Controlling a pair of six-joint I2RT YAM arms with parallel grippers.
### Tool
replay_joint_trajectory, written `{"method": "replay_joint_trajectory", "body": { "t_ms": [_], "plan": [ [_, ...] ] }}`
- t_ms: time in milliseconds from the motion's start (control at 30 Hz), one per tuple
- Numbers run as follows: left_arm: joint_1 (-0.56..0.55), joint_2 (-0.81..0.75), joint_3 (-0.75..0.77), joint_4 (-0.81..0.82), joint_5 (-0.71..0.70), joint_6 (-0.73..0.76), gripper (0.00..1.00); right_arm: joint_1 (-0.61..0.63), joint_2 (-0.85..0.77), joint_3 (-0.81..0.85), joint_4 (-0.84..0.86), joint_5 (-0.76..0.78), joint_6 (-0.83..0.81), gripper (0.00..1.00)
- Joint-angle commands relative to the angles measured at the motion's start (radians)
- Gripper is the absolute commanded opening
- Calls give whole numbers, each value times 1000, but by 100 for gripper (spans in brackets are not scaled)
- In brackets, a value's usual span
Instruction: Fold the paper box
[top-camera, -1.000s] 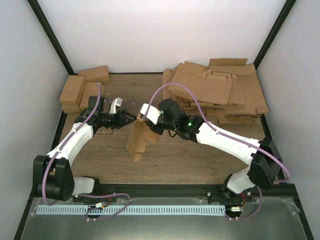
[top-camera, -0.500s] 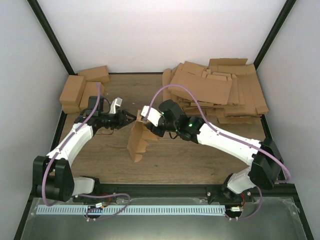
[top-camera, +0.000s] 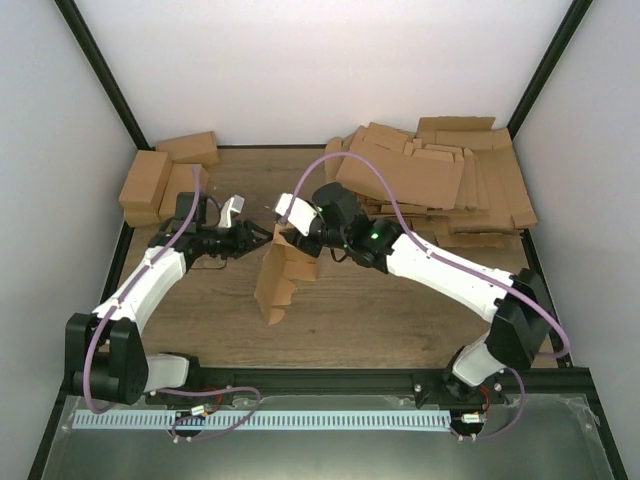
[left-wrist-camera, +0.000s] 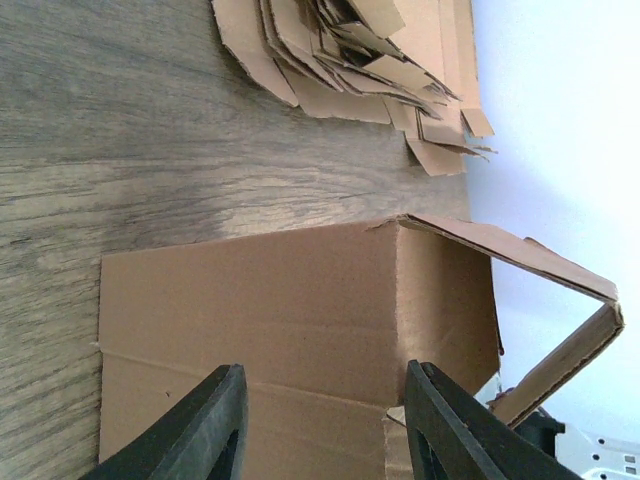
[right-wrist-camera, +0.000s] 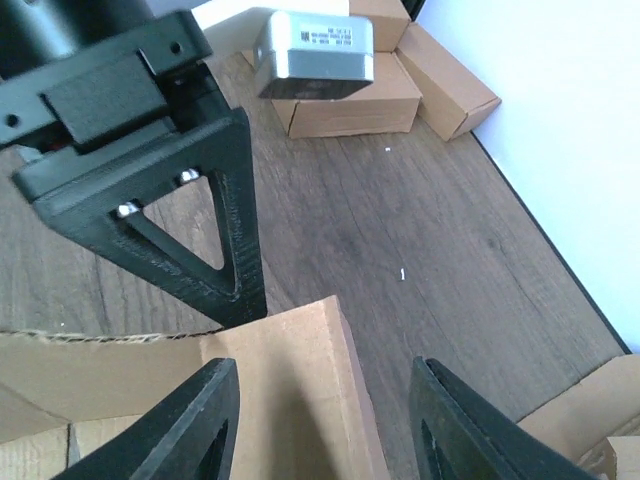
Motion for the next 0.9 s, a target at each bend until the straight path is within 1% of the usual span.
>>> {"method": "replay_joint_trajectory", "body": {
  "t_ms": [0,133,333,500,633,733,867],
  "plan": [
    [-1,-21,-10,1,13,6,46,-4,62,71,-62,24,-15,48],
    [-1,-20,-9,1,16,7,46,-2,66,54,-102,-7,-22,43],
    [-1,-15,-8,7,19,4,46,7,44,-15,-97,-20,-30,38],
    [-1,-27,2,-2,8,-2,46,31,65,-28,-100,78,-37,38],
    [2,-81,33,-31,-39,-10,53,51,71,-45,-72,172,-61,39],
    [5,-110,41,-37,-58,-18,56,70,67,-69,-22,237,-97,40],
    [5,-92,8,-22,-50,-19,56,99,55,-114,78,292,-170,41]
  ]
}}
